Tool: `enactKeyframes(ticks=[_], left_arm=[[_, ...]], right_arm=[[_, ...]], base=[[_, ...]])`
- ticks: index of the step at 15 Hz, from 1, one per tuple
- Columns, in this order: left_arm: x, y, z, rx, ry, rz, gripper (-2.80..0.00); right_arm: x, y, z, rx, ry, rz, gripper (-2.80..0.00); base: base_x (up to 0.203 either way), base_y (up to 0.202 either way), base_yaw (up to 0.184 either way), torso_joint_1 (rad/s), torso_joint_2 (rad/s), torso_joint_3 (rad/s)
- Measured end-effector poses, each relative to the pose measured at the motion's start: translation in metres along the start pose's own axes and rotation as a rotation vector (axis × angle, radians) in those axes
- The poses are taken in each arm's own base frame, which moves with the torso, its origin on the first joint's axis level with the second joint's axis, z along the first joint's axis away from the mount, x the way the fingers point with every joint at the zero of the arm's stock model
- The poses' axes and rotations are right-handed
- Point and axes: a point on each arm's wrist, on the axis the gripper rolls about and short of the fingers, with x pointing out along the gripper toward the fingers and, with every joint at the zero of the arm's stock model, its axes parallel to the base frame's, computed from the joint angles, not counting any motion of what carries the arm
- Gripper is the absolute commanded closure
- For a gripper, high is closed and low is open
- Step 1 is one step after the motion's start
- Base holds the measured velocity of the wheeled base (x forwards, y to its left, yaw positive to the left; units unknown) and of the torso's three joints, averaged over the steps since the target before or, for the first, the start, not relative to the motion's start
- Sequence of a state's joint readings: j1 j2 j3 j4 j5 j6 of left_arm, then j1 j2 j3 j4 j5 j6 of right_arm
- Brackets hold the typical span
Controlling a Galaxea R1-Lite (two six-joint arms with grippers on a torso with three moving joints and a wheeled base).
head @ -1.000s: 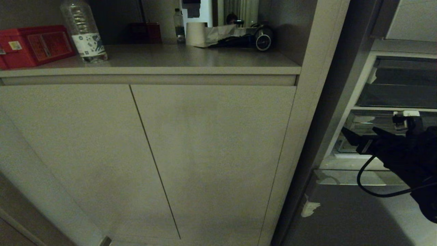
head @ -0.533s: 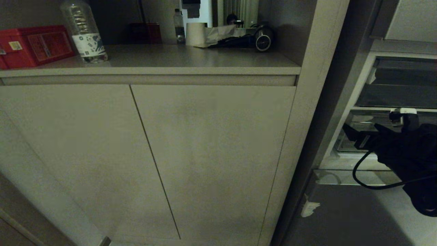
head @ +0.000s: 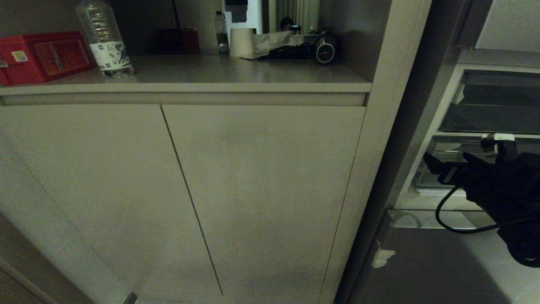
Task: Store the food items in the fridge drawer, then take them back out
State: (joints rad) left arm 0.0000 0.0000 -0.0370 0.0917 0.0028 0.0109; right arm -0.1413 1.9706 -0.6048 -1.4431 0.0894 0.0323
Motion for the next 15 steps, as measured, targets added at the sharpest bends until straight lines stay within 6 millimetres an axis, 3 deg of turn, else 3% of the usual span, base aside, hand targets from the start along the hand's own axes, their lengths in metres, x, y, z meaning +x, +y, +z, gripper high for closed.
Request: enactKeyframes(ticks=[2,3,15], left_arm=[[0.000,0.000,0.000,0.000,0.000,0.000,0.00],[0.000,0.000,0.000,0.000,0.000,0.000,0.00],[0.000,0.000,0.000,0.000,0.000,0.000,0.00]], right_arm=[[0.000,0.000,0.000,-0.002,0.001,0.000,-2.80],[0.000,0.000,0.000,-0.003,0.001,0.000,0.00],[-0.003,0.043,-0.001,0.003,0.009,0.063,0.00]], base=[[0.000,0.000,0.000,0.000,0.00,0.000],[0.000,0.000,0.000,0.000,0.00,0.000],[0.000,0.000,0.000,0.000,0.00,0.000]])
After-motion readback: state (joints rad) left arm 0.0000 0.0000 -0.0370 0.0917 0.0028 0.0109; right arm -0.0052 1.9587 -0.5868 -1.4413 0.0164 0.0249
